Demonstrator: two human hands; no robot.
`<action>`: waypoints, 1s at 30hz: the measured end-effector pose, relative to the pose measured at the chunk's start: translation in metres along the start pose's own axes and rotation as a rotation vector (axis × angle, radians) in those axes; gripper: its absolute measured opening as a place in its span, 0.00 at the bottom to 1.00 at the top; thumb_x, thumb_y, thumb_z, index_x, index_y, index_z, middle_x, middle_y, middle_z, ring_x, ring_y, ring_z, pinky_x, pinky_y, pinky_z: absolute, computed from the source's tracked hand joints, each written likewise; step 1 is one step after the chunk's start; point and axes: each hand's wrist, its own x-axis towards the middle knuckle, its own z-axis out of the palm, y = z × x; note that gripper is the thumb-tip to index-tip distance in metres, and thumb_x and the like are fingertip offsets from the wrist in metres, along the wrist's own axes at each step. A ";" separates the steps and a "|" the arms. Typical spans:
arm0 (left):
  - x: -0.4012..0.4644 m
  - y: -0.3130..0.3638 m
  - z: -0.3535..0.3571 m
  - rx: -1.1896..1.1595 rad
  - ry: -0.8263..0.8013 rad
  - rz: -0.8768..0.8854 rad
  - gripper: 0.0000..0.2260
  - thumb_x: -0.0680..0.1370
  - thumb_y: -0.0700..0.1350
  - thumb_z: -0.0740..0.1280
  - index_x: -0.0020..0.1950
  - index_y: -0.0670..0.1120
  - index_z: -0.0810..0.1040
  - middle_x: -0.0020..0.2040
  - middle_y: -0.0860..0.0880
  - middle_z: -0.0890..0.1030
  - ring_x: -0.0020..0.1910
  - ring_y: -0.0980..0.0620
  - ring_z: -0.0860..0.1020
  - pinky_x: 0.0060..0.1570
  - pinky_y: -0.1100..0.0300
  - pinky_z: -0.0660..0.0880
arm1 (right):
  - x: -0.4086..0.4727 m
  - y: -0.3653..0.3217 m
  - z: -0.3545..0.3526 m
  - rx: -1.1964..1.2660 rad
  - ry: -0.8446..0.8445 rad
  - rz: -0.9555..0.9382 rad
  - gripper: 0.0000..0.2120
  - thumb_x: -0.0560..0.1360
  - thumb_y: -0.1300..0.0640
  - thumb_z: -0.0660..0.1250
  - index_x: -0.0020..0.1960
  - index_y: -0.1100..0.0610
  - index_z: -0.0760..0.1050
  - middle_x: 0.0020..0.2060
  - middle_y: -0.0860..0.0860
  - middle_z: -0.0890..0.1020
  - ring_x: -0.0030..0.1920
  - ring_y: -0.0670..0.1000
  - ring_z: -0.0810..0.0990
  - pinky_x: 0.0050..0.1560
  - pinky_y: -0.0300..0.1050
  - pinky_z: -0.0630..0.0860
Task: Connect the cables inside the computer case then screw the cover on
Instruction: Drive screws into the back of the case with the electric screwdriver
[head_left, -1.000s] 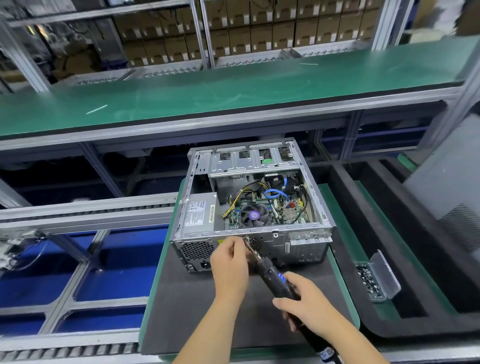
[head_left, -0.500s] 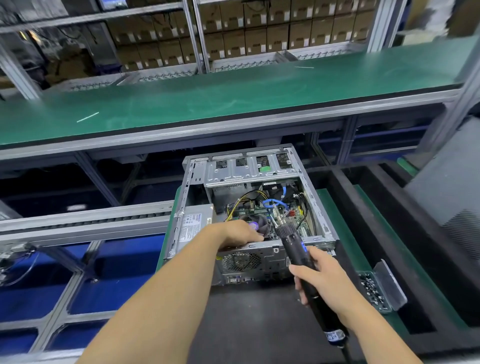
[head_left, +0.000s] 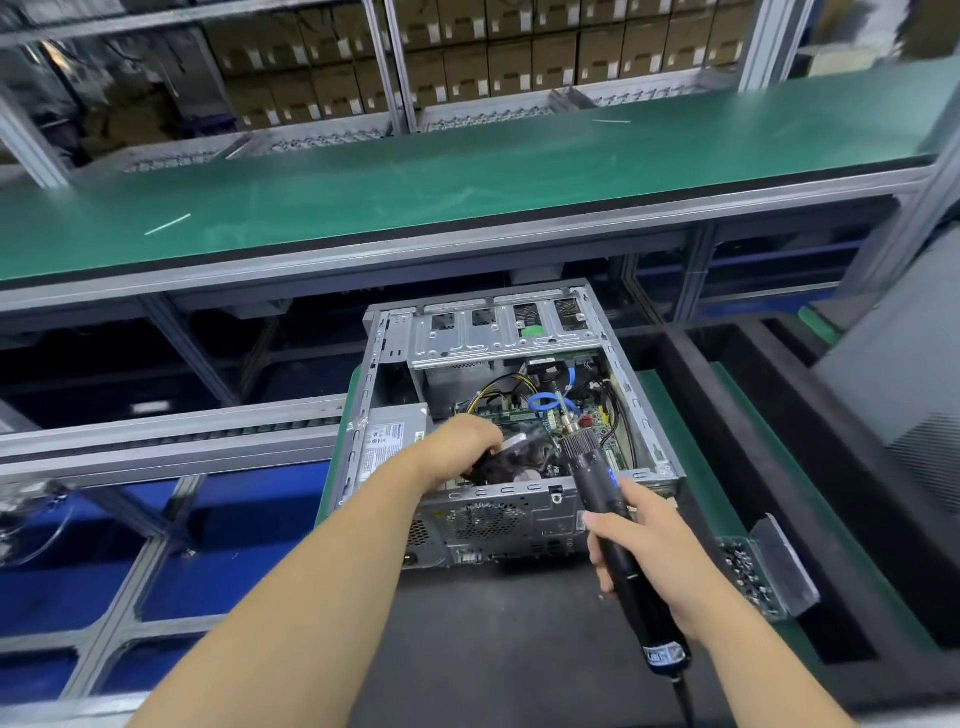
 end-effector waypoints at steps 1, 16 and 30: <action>-0.002 0.001 -0.003 0.020 0.034 -0.009 0.12 0.76 0.39 0.60 0.33 0.45 0.64 0.32 0.46 0.64 0.34 0.49 0.63 0.37 0.53 0.61 | 0.000 0.001 0.001 0.004 -0.003 0.003 0.06 0.70 0.52 0.73 0.44 0.49 0.78 0.34 0.61 0.79 0.29 0.58 0.74 0.35 0.53 0.75; -0.026 -0.005 -0.002 0.386 -0.095 0.111 0.18 0.82 0.49 0.61 0.33 0.44 0.70 0.33 0.48 0.71 0.33 0.50 0.68 0.39 0.56 0.66 | -0.013 0.020 0.017 -0.029 -0.014 0.043 0.08 0.69 0.50 0.74 0.44 0.49 0.77 0.34 0.60 0.79 0.28 0.57 0.75 0.31 0.49 0.73; -0.028 -0.003 0.010 0.408 -0.081 0.056 0.19 0.82 0.51 0.55 0.31 0.50 0.62 0.31 0.52 0.65 0.34 0.50 0.65 0.37 0.55 0.61 | -0.038 0.037 0.039 0.011 0.031 0.046 0.11 0.70 0.49 0.73 0.47 0.52 0.75 0.34 0.59 0.79 0.30 0.57 0.76 0.33 0.50 0.75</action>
